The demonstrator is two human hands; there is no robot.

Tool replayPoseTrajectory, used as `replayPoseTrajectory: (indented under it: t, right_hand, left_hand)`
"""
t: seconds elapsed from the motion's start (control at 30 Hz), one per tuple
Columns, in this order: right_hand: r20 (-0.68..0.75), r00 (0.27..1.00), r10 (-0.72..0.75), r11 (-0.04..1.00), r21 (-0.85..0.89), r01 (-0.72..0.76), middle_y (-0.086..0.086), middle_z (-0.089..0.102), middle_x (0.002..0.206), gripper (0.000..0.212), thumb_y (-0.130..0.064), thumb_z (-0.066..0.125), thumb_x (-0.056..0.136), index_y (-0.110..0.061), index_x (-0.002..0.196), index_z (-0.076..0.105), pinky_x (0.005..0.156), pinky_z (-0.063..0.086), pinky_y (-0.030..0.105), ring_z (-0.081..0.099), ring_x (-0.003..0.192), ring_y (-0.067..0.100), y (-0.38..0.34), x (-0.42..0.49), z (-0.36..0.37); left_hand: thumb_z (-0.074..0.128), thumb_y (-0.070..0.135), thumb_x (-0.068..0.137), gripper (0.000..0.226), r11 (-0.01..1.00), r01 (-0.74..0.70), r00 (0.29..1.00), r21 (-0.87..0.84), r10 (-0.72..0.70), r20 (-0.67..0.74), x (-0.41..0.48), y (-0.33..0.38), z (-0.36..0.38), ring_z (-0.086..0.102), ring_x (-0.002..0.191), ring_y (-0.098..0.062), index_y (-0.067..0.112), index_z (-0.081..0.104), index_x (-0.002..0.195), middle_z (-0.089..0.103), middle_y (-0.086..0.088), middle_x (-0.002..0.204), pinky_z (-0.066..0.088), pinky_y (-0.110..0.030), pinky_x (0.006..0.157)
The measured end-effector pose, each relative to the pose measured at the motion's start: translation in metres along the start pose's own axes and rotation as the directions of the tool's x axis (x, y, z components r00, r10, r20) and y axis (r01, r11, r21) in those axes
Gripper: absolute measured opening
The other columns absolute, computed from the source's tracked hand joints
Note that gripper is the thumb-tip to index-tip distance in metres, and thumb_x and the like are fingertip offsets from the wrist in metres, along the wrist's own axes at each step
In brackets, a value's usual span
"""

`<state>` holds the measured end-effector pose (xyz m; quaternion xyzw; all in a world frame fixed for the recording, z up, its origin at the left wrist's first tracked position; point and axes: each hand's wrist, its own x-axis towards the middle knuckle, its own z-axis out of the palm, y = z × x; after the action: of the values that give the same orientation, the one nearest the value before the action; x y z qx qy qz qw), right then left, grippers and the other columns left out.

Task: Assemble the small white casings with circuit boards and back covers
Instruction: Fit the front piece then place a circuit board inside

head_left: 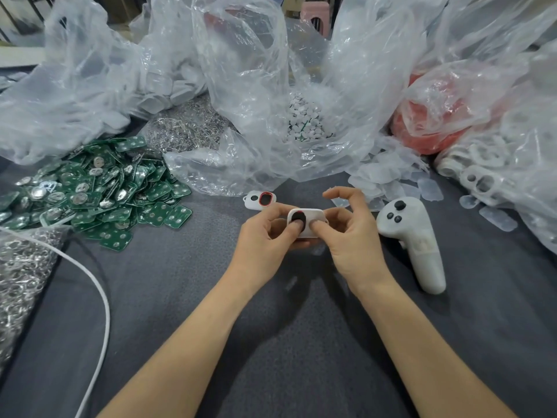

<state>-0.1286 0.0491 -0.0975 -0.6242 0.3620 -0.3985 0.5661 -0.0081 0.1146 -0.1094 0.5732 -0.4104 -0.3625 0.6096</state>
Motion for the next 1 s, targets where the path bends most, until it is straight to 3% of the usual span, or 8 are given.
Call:
replayPoseTrajectory:
  t: [0.1,0.27,0.37,0.57,0.7,0.8,0.9,1.0]
  right_hand:
    - [0.002,1.000,0.026,0.999,-0.048,-0.026,0.008,0.063,0.074,0.038,0.002,0.063,0.081,-0.031,0.097,0.052,0.061,0.048,0.026,0.057,0.065,0.012,0.000,0.001,-0.002]
    - [0.022,0.999,0.043,0.988,-0.146,-0.040,0.006,0.062,0.072,0.034,0.000,0.062,0.079,-0.031,0.089,0.052,0.060,0.046,0.026,0.056,0.063,0.013,0.003,0.002,-0.003]
    - [0.052,0.998,0.046,0.974,-0.223,-0.034,0.006,0.063,0.072,0.029,0.000,0.061,0.078,-0.026,0.089,0.054,0.061,0.045,0.028,0.056,0.063,0.014,0.002,0.004,-0.004]
    - [0.028,0.997,0.066,0.985,-0.161,-0.061,0.011,0.067,0.079,0.025,-0.001,0.065,0.081,-0.024,0.089,0.056,0.063,0.051,0.031,0.062,0.066,0.018,0.002,0.004,-0.004]
    - [0.008,0.993,0.121,0.978,-0.171,-0.117,0.008,0.069,0.078,0.025,-0.003,0.067,0.079,-0.025,0.086,0.059,0.062,0.049,0.028,0.063,0.066,0.014,0.006,0.005,-0.007]
    - [-0.014,0.989,0.147,0.967,-0.209,-0.146,0.005,0.071,0.079,0.023,-0.002,0.067,0.077,-0.024,0.085,0.063,0.066,0.051,0.028,0.066,0.072,0.015,0.006,0.008,-0.011]
    - [0.044,0.983,0.177,0.970,-0.175,-0.166,0.003,0.072,0.082,0.023,0.001,0.068,0.076,-0.021,0.084,0.068,0.065,0.049,0.021,0.067,0.077,0.012,0.005,0.009,-0.012]
    - [0.092,0.984,0.152,0.975,-0.176,-0.134,0.000,0.073,0.079,0.022,0.000,0.068,0.076,-0.022,0.081,0.071,0.066,0.050,0.021,0.066,0.075,0.008,0.003,0.007,-0.013]
  left_hand:
    - [0.057,-0.001,0.092,0.019,0.986,-0.046,0.998,0.158,0.050,-0.024,0.000,-0.004,0.002,0.072,0.083,-0.021,0.014,0.066,0.096,0.074,-0.010,0.086,0.059,-0.037,0.076]
    - [0.056,-0.003,0.092,0.018,0.989,-0.023,1.000,0.143,0.025,-0.015,-0.001,-0.008,0.003,0.072,0.086,-0.025,0.010,0.067,0.098,0.073,-0.014,0.090,0.060,-0.043,0.077]
    - [0.056,-0.003,0.092,0.021,0.988,-0.033,0.999,0.149,0.032,0.011,-0.002,-0.007,0.002,0.072,0.086,-0.021,0.012,0.068,0.099,0.074,-0.012,0.091,0.060,-0.038,0.076]
    - [0.057,-0.005,0.091,0.026,0.998,0.001,1.000,0.055,-0.001,0.003,-0.001,-0.002,0.000,0.072,0.085,-0.022,0.018,0.068,0.097,0.074,-0.010,0.091,0.060,-0.034,0.074]
    - [0.070,0.001,0.083,0.044,0.970,-0.032,0.997,0.242,0.014,0.078,-0.002,-0.001,-0.002,0.071,0.088,-0.007,0.026,0.060,0.118,0.073,0.002,0.099,0.055,-0.019,0.080]
    - [0.075,-0.001,0.078,0.057,0.967,-0.050,0.986,0.248,0.009,0.165,-0.003,0.000,-0.002,0.070,0.090,-0.005,0.029,0.056,0.123,0.073,0.004,0.103,0.052,-0.015,0.080]
    - [0.074,0.009,0.082,0.046,0.948,-0.046,0.995,0.315,0.017,0.096,-0.002,-0.001,-0.001,0.070,0.087,-0.004,0.029,0.059,0.120,0.074,0.007,0.096,0.052,-0.014,0.077]
    - [0.060,-0.001,0.090,0.023,0.986,0.058,0.998,0.153,-0.061,0.011,0.000,-0.001,-0.001,0.072,0.086,-0.019,0.016,0.066,0.103,0.074,-0.007,0.091,0.058,-0.029,0.074]
